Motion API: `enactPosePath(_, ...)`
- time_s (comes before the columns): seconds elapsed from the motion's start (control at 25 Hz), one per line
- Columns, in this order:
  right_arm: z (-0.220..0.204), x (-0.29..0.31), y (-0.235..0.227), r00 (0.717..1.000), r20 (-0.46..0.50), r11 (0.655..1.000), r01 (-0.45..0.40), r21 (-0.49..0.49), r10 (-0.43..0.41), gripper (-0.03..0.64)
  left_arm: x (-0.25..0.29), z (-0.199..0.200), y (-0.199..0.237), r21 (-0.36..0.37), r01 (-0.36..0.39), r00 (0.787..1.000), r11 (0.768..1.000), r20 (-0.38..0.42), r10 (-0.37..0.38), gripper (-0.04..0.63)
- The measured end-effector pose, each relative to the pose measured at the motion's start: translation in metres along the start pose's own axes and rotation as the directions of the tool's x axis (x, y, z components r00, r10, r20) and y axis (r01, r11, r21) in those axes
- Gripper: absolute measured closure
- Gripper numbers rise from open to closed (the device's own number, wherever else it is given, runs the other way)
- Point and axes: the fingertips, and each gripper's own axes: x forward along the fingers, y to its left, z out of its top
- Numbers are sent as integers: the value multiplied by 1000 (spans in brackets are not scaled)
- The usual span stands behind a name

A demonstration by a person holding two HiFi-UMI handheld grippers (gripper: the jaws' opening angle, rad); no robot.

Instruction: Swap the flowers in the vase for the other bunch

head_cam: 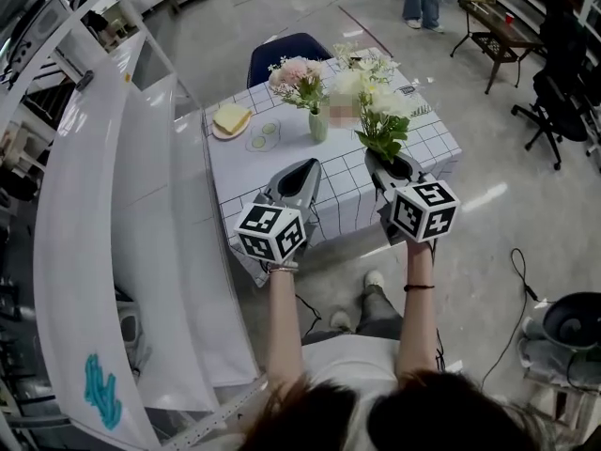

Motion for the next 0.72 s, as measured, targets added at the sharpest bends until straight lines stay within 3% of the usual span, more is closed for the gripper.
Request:
enactPosePath(0.44, 12, 45, -53, 997, -37, 998, -60, 11, 61, 560, 60, 4, 20, -27, -56, 998, 998, -3, 56, 584)
enactPosePath(0.72, 13, 67, -73, 993, -56, 995, -100, 26, 101, 560, 76, 3, 40, -34, -146, 989, 989, 2, 146, 584)
